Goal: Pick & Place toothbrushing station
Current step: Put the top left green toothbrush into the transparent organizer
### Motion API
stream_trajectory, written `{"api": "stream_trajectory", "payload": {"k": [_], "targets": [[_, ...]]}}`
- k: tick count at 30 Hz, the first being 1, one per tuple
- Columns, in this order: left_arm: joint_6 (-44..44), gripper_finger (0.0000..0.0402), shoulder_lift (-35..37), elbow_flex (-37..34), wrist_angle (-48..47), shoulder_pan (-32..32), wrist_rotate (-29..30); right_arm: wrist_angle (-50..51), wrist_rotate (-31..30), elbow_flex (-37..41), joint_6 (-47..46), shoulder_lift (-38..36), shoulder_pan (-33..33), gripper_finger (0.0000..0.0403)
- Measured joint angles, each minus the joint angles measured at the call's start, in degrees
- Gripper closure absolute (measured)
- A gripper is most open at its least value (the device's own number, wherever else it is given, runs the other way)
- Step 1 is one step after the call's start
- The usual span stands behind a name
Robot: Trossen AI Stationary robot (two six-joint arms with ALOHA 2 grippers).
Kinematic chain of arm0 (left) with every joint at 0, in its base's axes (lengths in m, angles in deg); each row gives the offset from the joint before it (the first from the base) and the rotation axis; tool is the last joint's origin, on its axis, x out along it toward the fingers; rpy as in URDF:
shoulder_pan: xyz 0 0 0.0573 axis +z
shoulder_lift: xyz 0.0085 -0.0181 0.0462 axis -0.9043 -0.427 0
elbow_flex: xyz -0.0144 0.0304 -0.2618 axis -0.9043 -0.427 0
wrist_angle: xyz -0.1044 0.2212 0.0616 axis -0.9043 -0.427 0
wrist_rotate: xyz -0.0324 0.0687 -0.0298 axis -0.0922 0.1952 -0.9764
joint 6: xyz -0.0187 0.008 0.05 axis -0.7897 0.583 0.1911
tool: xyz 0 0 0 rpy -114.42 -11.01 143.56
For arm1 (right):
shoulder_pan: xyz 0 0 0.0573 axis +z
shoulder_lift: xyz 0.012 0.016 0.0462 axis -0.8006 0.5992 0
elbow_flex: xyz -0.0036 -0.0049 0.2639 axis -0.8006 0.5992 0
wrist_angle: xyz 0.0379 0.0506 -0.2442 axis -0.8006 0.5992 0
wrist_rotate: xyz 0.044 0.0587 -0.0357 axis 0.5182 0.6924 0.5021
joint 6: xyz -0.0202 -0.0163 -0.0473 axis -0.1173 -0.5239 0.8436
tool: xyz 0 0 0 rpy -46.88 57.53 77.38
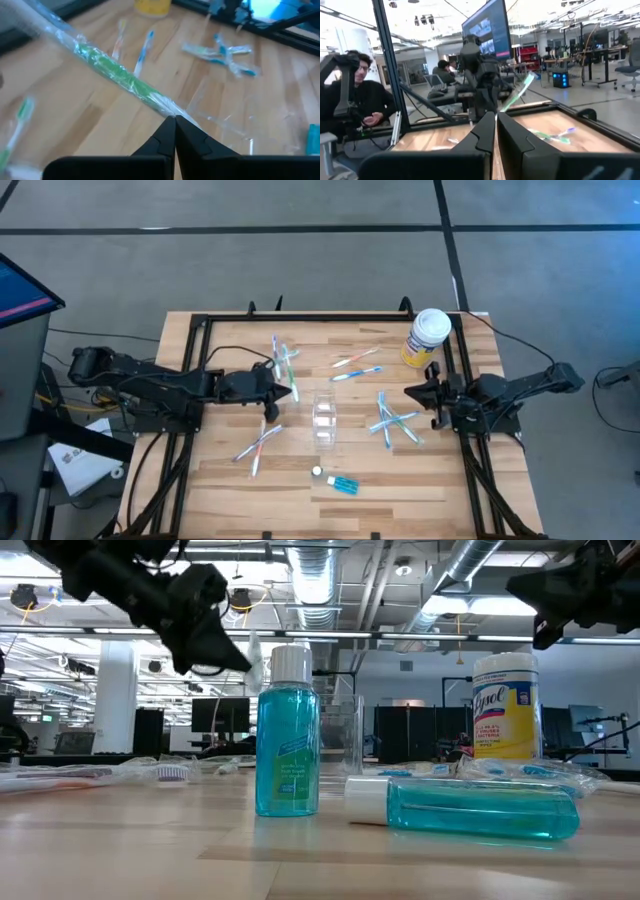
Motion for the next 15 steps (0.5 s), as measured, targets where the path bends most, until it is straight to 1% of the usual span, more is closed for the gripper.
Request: {"api": "stream_trajectory", "payload": {"k": [4,7,13,15], "targets": [[3.0,0.0401,0.0,1.5,0.0,-2.1,2.2,-1.8,1.0,-1.8,-0.4,5.3,0.0,0.0391],[5.3,0.0401,0.0,2.2,0.1,-4.2,3.5,-3.6,1.0,-3.3,-0.5,11.1,-0.5,0.0391],[8.6,0.0401,0.0,3.8,0.5,-9.6,8.1,-13.0,1.1,-4.8,-0.5,21.0,-2.9,0.0391],[9.6,0.0401,-0.1,4.6,0.7,-11.2,9.4,-15.0,2.2,-5.3,-1.3,24.2,-3.8,0.0391]]}}
